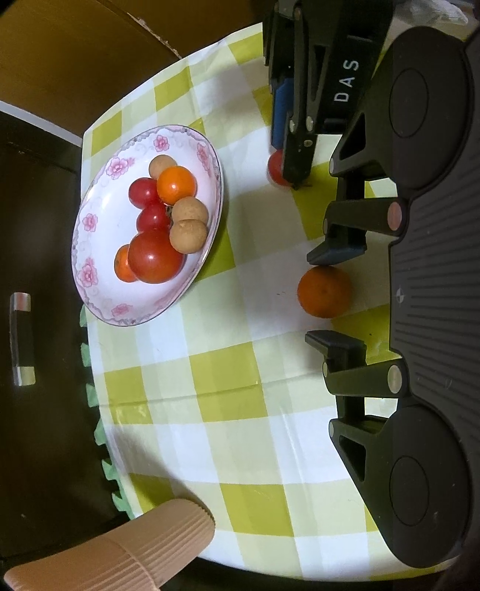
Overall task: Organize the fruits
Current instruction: 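Close the right tool on the red tomato while the left tool approaches the tangerine, then close the left tool around the orange tangerine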
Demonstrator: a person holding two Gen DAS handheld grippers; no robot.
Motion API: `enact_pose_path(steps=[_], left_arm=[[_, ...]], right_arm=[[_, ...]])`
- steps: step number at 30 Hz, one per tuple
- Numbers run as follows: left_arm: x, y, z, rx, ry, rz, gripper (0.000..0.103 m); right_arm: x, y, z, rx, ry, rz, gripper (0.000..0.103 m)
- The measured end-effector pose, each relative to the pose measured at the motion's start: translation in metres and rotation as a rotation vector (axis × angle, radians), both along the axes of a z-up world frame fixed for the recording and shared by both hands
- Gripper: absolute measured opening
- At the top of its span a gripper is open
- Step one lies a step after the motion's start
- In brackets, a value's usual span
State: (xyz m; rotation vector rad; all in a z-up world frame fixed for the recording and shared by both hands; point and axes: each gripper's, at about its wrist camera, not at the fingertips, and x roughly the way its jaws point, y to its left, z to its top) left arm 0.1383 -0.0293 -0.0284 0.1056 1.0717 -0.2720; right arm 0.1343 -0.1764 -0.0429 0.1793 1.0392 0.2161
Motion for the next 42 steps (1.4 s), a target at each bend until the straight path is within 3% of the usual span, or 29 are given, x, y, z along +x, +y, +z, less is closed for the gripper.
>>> enact_pose_path(steps=[6, 12, 25, 42], left_arm=[[0.002, 0.005, -0.003, -0.026, 0.025, 0.022, 0.06], [0.009, 0.003, -0.005, -0.041, 0.03, 0.035, 0.061], [0.0, -0.004, -0.004, 0.018, 0.013, -0.013, 0.04], [-0.007, 0.0, 0.003, -0.004, -0.001, -0.014, 0.039]], right_arm=[[0.002, 0.004, -0.001, -0.019, 0.006, -0.001, 0.035], [0.003, 0.002, -0.01, -0.022, 0.026, -0.008, 0.035], [-0.003, 0.01, -0.005, -0.077, -0.009, 0.05, 0.028], [-0.02, -0.003, 0.009, -0.08, -0.031, 0.026, 0.028]])
